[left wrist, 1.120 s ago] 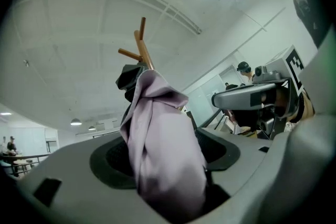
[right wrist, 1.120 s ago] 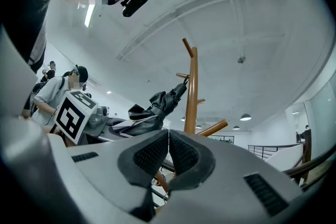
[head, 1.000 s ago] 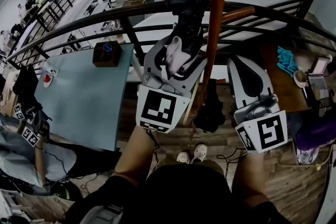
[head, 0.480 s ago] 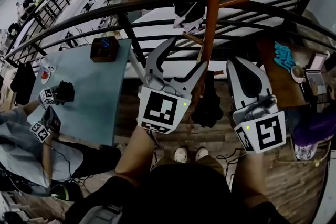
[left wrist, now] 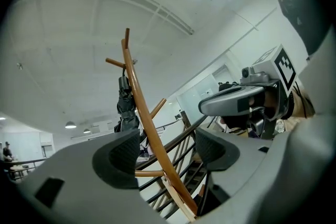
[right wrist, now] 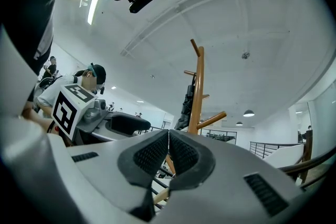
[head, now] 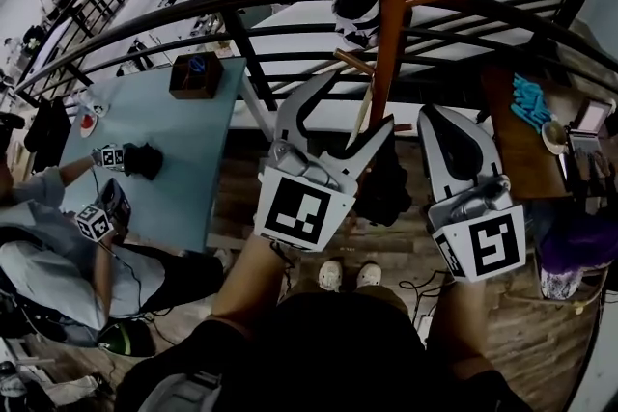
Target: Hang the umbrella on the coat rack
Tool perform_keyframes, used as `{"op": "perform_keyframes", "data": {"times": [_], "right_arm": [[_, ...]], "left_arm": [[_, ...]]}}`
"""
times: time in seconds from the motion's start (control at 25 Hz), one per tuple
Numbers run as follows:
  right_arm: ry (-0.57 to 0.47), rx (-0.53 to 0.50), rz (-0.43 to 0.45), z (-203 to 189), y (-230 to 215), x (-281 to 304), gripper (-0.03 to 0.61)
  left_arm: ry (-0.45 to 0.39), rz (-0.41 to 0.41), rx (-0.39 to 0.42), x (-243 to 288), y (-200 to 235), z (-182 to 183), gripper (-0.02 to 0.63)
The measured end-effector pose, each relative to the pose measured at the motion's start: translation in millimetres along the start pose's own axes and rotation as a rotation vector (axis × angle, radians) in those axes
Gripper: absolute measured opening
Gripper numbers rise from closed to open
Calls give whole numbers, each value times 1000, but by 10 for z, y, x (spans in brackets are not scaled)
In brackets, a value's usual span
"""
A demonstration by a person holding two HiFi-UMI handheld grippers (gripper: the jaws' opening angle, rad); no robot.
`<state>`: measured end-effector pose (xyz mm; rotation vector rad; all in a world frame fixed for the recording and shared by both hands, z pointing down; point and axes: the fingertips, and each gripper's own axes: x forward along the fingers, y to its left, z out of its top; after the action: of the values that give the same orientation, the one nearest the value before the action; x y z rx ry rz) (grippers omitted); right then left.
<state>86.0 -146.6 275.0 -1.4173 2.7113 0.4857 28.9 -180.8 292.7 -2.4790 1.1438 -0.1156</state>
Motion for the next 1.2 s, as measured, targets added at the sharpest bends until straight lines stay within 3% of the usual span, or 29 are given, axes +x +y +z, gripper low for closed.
{"op": "perform_keyframes", "data": {"times": [0.12,0.4,0.72,1.2], "right_arm": [[1,0,7,-29,-24,-23,31],[26,-8,26,-138,-26,-66,29],[17,-29,52,-110,-21,-77,31],[11,-54,68,-168,-12,-58,31]], "left_arm": [[-3,0,12,-1,-34,23,314],[4,28,50,-43,-53,-14,166],[-28,35,73,-59,-84,76,39],[-119,-19,108,-68,-200,245,11]]}}
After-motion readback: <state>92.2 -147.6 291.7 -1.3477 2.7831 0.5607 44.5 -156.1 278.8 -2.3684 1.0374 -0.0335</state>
